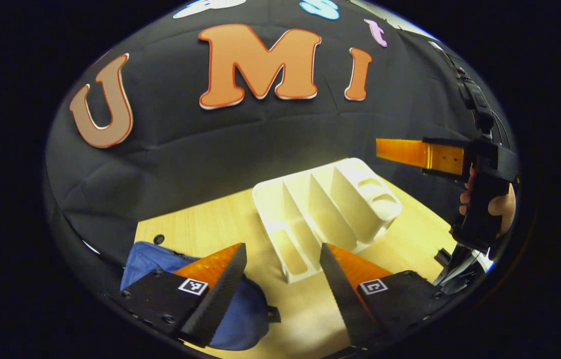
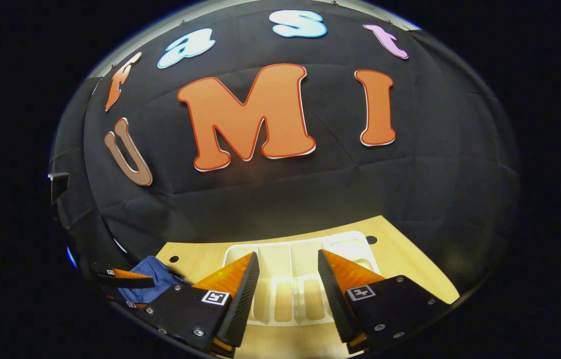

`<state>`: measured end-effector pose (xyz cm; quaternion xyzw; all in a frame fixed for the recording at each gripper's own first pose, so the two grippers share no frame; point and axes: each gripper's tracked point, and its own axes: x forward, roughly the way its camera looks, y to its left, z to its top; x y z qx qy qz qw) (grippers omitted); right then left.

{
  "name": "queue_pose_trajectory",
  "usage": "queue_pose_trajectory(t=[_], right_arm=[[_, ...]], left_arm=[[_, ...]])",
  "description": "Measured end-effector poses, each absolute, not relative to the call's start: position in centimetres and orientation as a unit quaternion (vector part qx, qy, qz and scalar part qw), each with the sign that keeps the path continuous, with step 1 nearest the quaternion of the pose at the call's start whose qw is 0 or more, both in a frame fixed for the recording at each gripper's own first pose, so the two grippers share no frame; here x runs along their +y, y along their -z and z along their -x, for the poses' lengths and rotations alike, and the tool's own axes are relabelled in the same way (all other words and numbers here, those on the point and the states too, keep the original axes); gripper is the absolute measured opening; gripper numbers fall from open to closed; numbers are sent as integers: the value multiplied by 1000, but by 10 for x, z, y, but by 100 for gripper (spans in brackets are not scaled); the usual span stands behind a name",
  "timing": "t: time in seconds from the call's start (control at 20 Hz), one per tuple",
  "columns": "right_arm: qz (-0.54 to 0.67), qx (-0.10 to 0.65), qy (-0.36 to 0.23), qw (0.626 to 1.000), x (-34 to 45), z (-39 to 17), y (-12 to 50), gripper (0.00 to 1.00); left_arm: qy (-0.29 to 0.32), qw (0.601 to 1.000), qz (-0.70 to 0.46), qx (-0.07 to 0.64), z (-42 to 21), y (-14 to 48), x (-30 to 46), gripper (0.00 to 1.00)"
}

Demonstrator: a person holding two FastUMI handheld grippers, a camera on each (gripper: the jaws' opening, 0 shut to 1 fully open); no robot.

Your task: Open the schoolbag, grab two books from the bookshelf and put them into the schoolbag.

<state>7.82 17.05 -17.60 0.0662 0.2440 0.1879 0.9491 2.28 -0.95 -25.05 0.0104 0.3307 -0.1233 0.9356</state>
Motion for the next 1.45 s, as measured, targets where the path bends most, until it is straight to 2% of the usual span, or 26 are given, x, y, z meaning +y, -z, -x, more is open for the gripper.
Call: queue_pose_trajectory(t=[0.05,0.15,0.35,0.4,0.5,0.55,0.6,0.65,0.7,0.85,1.1,1.45], right_arm=[[-62,236,-191,951,166,-81,172,76],[-53,217,-195,955,157,-83,163,84],[-44,183,-208,960,148,-84,146,94],[-44,175,-210,961,145,-83,142,94],[-50,161,-217,962,142,-82,133,94],[-52,154,-222,962,142,-81,130,94],[-51,148,-227,961,142,-79,128,94],[-49,142,-231,961,142,-78,126,94],[-46,137,-236,961,142,-76,125,94],[-45,131,-248,959,145,-71,122,94],[-49,128,-257,957,155,-60,127,94],[-39,136,-248,958,157,-57,132,94]], left_arm=[[114,943,-7,313,-28,242,-16,98],[88,959,-3,270,-41,219,-25,98],[42,981,-2,188,-51,177,-33,97],[28,984,3,173,-49,168,-34,100],[-3,988,17,153,-48,154,-38,97],[-17,989,25,147,-49,149,-40,100],[-27,989,34,141,-49,146,-45,96],[-41,989,38,135,-47,143,-44,100],[-47,990,41,128,-48,139,-43,97],[-76,991,52,98,-49,126,-31,96],[-94,993,35,65,-37,107,-21,97],[-85,993,41,66,-40,110,-19,95]])
